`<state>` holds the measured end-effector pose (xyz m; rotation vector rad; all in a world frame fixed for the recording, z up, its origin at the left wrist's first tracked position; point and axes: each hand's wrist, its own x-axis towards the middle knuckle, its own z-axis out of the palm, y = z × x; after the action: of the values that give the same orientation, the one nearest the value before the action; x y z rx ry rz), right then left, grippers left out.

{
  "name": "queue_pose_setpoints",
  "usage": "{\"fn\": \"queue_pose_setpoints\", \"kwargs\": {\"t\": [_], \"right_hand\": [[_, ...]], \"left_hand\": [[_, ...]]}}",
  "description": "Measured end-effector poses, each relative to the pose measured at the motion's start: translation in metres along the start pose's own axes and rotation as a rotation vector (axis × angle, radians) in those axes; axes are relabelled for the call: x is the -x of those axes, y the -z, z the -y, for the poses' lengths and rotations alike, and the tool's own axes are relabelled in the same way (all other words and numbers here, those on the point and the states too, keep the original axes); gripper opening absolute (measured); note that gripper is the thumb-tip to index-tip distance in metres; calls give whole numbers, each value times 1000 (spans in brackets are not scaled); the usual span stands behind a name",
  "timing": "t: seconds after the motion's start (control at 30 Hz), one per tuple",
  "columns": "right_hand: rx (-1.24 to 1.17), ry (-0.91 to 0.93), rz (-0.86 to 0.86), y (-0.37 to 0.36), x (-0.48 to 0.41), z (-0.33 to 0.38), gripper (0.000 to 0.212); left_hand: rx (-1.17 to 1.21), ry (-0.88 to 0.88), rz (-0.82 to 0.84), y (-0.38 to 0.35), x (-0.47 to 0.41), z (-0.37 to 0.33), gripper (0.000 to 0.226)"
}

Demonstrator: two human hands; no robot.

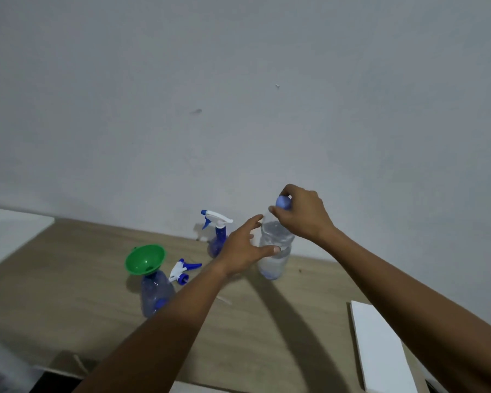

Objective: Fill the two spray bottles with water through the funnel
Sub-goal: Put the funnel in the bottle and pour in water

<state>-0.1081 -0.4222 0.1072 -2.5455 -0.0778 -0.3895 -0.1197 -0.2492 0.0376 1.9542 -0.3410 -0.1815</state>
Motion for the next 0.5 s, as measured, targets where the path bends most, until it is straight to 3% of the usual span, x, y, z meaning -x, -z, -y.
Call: {"fn": "queue_pose_setpoints", "kwargs": {"t": [0.27,0.5], "right_hand": [[-117,75,71,-6,41,42,20],[-180,185,145,-31,50,79,22]], "left_hand": [[168,-8,118,30,36,15,86],[165,-29,119,74,69,21,62]]}}
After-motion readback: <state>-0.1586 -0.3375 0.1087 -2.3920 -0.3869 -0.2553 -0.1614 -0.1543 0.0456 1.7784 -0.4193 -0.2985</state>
